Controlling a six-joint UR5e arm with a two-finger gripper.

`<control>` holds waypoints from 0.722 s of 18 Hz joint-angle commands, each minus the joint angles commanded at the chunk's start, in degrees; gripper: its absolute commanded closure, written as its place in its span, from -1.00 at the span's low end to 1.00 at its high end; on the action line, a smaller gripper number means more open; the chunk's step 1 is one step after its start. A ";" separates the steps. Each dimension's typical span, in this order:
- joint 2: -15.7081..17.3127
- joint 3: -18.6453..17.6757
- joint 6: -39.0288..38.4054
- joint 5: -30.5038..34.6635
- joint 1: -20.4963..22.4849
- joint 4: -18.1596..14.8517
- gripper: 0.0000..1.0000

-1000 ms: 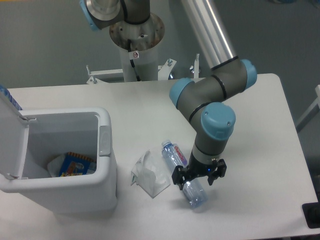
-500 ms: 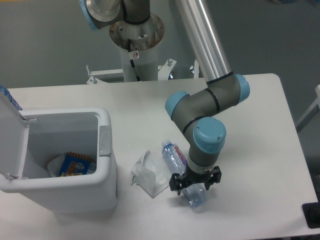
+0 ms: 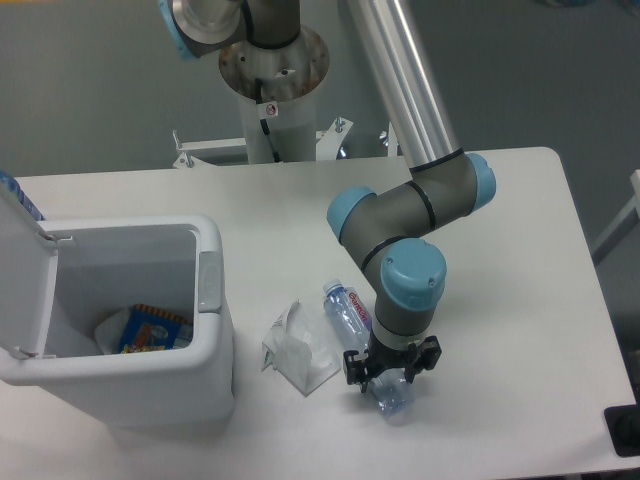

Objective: Place the trash in the trash can
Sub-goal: 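Close the gripper on the bottle's cap end, then lift the bottle and carry it over the trash can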

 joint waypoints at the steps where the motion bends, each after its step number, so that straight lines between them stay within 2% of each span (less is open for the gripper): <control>1: 0.17 -0.17 0.00 0.09 0.00 -0.09 -0.25; 9: 1.93 0.18 0.70 -0.44 0.09 0.00 -0.25; 13: 3.51 3.33 0.88 -2.98 1.23 -0.79 -0.25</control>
